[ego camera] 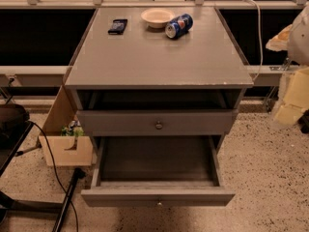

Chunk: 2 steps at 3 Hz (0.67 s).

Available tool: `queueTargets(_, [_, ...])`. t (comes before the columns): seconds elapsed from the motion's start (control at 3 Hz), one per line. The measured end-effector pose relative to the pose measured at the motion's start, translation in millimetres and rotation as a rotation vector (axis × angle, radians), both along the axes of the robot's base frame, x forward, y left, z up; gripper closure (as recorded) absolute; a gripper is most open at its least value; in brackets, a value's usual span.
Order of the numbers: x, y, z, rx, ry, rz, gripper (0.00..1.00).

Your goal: Close middle drawer

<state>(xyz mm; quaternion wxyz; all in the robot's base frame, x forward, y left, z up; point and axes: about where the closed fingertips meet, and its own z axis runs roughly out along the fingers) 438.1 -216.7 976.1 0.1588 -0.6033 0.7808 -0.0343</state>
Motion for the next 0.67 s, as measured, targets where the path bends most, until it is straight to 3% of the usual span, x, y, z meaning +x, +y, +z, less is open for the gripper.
queueTargets(0.33, [0.0,0.0,0.0,0.000,0.000,0.000,0.00])
queueTargets(0.67, [0.0,0.0,0.0,0.000,0.000,0.000,0.16])
